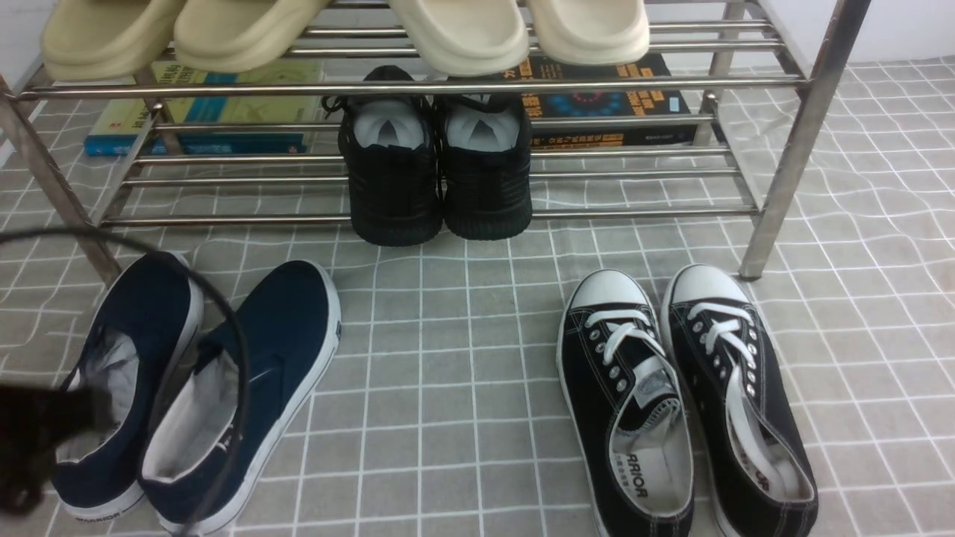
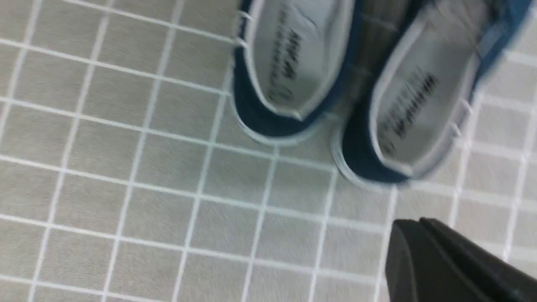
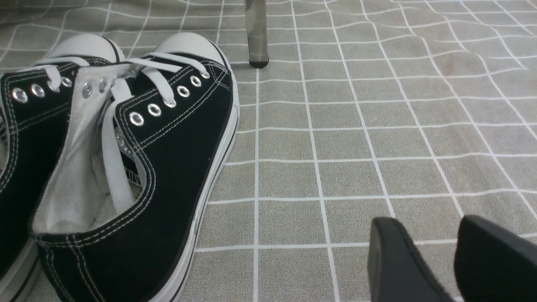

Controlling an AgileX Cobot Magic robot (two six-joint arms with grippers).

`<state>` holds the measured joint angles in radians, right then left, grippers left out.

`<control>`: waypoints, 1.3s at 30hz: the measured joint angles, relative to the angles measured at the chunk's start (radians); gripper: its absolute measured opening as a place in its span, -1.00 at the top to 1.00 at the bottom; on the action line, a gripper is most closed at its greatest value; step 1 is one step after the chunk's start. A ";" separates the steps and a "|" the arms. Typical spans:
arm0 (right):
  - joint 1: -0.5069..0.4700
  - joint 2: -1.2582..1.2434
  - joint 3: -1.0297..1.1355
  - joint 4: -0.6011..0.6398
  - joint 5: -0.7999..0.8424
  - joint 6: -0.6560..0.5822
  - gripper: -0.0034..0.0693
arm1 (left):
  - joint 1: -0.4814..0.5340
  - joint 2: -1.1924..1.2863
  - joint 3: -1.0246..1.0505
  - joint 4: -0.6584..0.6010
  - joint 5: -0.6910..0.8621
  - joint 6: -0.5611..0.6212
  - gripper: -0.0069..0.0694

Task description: Take the shoes off the shelf with your hand from the grey coffee tablecloth.

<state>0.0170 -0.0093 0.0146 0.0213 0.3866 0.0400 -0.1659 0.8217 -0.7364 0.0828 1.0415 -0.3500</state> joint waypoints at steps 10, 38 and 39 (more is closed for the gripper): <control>0.000 0.000 0.000 0.000 0.000 0.000 0.25 | 0.000 -0.429 0.222 -0.277 -0.179 0.297 0.81; 0.000 0.000 0.000 0.000 0.000 0.000 0.25 | 0.110 -0.756 0.669 -0.090 -0.619 0.307 0.77; 0.000 0.000 0.000 0.000 0.000 0.000 0.25 | 0.125 -0.779 0.695 -0.083 -0.629 0.307 0.76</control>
<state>0.0170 -0.0093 0.0146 0.0213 0.3866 0.0400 -0.0412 0.0425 -0.0417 0.0000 0.4126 -0.0431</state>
